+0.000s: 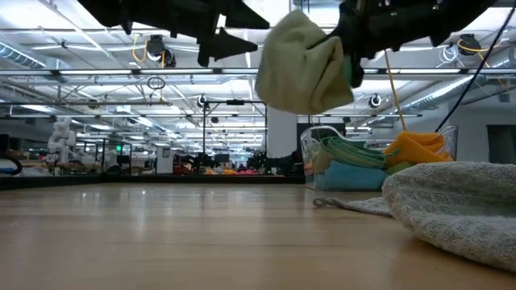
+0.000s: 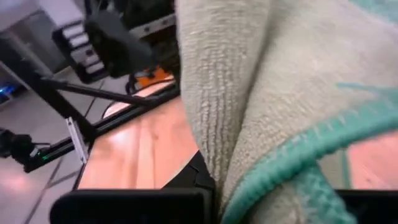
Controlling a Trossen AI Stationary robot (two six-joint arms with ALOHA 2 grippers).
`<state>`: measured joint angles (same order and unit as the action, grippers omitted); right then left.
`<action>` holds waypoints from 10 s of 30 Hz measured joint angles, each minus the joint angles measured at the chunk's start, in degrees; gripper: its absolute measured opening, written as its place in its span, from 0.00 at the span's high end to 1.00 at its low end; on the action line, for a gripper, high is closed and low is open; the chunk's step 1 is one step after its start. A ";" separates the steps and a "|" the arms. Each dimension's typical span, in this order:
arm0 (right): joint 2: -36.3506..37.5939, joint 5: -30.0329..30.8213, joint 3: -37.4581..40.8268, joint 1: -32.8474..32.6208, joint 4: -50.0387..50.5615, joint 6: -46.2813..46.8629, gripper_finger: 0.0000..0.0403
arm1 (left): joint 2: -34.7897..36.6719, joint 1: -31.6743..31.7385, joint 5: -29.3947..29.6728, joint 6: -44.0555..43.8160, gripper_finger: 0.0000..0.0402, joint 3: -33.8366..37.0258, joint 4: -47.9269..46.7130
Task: Fold microfiber towels
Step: Put the folded light green microfiber cloth into the transparent bin, then fold the gray microfiber cloth
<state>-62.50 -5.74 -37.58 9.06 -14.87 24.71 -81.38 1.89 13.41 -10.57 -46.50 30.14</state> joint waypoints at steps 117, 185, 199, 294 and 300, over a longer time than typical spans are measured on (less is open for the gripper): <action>-12.74 2.52 -12.07 14.12 47.84 -11.87 1.00 | -0.07 2.50 2.13 4.27 0.46 -0.02 -17.91; -5.50 13.53 -12.07 12.74 47.23 -10.29 1.00 | -0.07 6.31 0.31 10.86 0.46 -0.02 -12.82; -18.48 9.95 -11.85 16.85 34.72 -11.52 1.00 | -16.09 18.33 -10.73 14.00 0.46 -6.09 -4.73; 1.10 19.45 -11.93 -20.11 42.84 4.34 0.96 | -29.62 -19.96 3.05 8.47 0.43 -21.09 -24.06; 1.10 19.46 -11.93 -24.66 43.01 4.18 0.96 | -34.79 -20.78 2.58 4.22 0.36 -21.11 -20.14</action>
<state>-61.41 13.72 -49.52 -15.61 28.14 28.89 -116.17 -18.89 15.99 -6.35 -67.61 10.00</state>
